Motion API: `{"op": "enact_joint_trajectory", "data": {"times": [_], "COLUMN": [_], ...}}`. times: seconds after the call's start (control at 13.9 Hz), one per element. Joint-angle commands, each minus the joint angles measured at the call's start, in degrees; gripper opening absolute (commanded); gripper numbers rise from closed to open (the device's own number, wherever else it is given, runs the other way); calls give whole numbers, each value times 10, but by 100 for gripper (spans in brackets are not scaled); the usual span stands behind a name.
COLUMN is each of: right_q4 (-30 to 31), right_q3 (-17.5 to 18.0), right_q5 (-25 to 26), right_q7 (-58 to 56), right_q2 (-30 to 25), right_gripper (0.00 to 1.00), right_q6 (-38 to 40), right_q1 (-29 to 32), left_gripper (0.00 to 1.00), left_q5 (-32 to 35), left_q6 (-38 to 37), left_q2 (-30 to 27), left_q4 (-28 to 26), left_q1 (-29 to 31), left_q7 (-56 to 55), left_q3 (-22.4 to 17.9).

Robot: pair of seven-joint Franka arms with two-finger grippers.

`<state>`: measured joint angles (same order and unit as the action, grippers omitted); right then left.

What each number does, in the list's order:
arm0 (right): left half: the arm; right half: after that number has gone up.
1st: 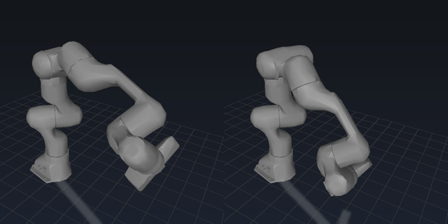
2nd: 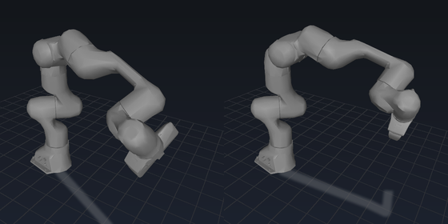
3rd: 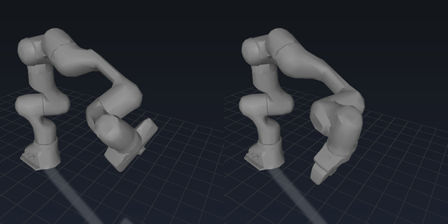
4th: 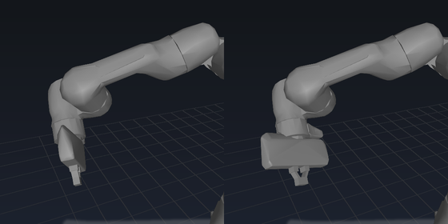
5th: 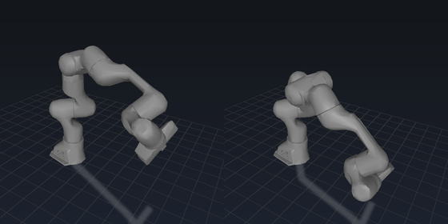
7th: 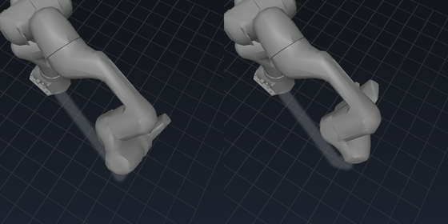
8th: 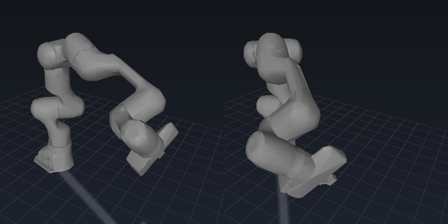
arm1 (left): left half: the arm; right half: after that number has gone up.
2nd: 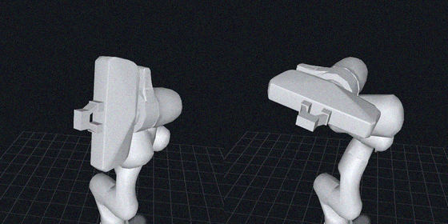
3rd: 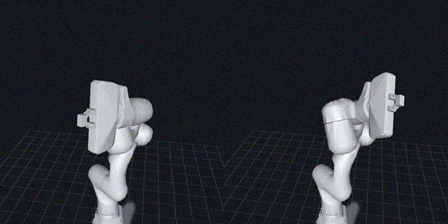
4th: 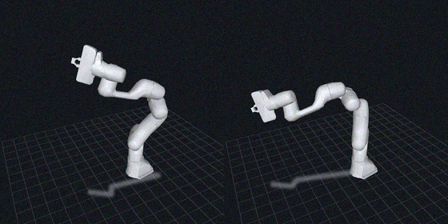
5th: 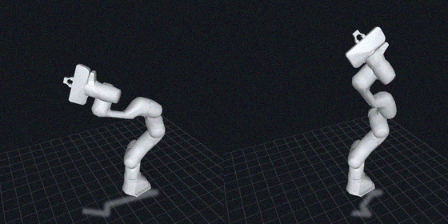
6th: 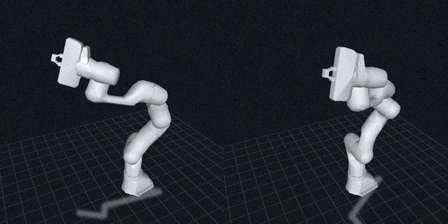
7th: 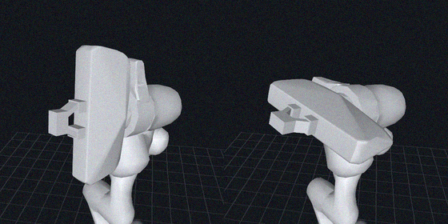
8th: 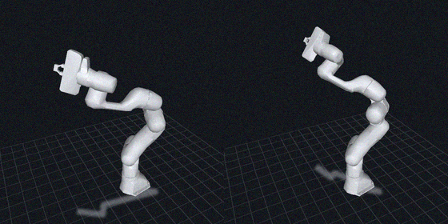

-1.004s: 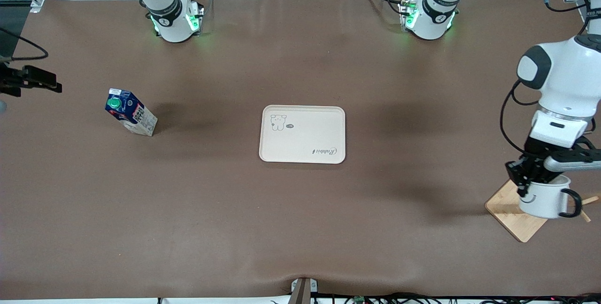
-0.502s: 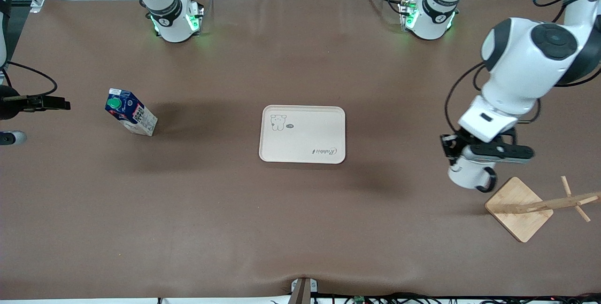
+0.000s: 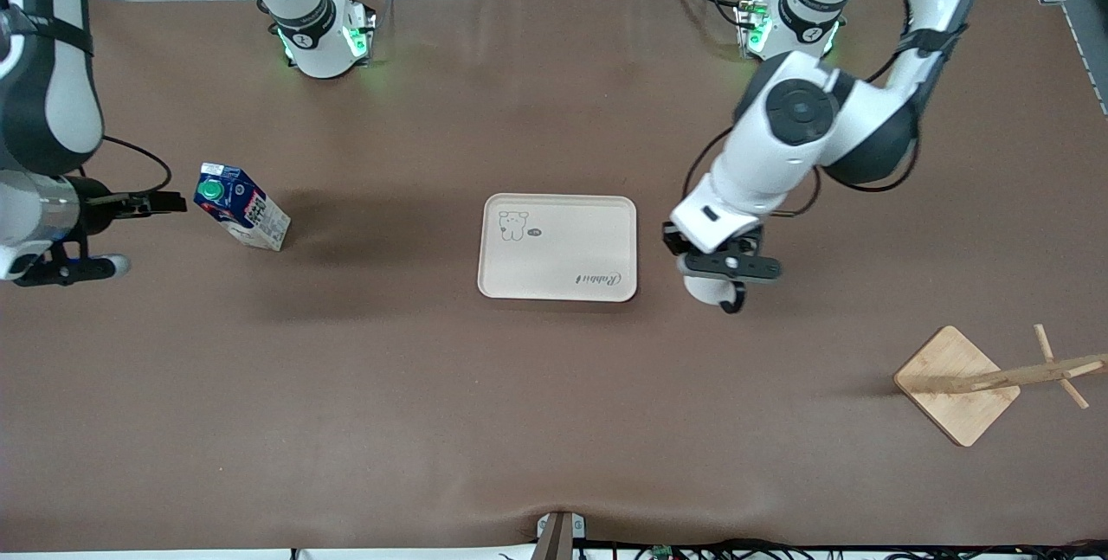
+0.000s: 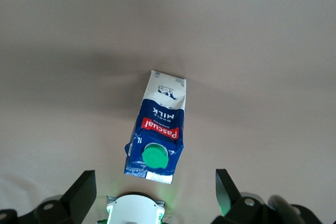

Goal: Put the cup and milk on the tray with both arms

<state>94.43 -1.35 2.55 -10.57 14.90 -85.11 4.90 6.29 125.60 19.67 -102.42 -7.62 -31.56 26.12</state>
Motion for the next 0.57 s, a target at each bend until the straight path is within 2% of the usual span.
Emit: {"op": "enact_joint_trajectory", "data": {"times": [0.0,0.22,0.5], "right_q4": [55,123,190], "right_q3": [1,0,0], "right_q5": [-11,-39,-40], "right_q7": [18,20,87], "right_q2": [-15,-37,-74], "right_gripper": [100,100,100], "right_q6": [-29,-72,-108], "right_q1": [20,28,24], "left_gripper": [0,0,0], "left_q5": [1,0,0], "left_q6": [-21,-23,-24], "left_q2": [33,66,128], "left_q4": [20,20,42], "left_q1": [-53,-92,-112], "left_q7": [-73,-93,-90], "left_q3": [-1,-1,-1]}}
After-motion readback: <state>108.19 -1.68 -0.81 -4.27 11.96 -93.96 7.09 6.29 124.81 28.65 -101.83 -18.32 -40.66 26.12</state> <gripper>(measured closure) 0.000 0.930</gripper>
